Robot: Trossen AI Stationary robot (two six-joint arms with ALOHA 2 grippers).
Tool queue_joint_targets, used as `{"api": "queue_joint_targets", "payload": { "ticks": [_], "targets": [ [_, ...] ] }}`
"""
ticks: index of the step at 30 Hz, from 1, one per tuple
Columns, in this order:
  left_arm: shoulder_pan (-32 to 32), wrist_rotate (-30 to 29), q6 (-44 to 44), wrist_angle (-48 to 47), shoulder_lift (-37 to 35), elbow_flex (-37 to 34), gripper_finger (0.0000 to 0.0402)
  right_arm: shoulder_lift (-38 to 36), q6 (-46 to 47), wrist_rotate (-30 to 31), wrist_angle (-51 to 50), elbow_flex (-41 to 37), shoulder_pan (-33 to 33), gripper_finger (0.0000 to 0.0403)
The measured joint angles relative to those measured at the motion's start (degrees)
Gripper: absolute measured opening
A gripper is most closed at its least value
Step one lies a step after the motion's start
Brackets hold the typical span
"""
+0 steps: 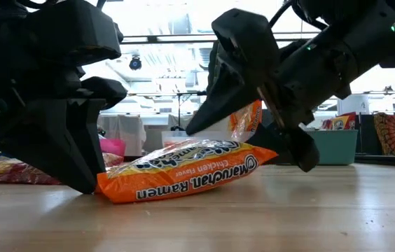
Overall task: Sort Maruchan noodles
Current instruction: Put the orange noodle pack into the transparent bin
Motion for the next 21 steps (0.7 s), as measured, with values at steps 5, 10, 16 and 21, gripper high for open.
{"api": "queue_joint_targets", "payload": {
  "ticks": [5, 10, 16, 21],
  "targets": [
    [0.0, 0.0, 0.9, 0.1, 0.0, 0.0, 0.0052, 0.2, 0.3, 0.6, 0.1, 0.0, 0.0, 0.0306],
    [0.1, 0.1, 1.3, 0.4, 0.1, -0.1, 0.0052, 0.2, 0.1, 1.4, 1.3, 0.0, 0.0, 0.0306],
    [0.1, 0.1, 1.3, 0.6, 0.1, -0.1, 0.0052, 1.0, -0.4, 2.7, 2.2, 0.0, 0.0, 0.0306],
    [0.1, 0.1, 1.2, 0.7, 0.1, -0.1, 0.0052, 4.9, -3.2, 4.0, 8.3, 0.0, 0.1, 0.0306]
  ]
}}
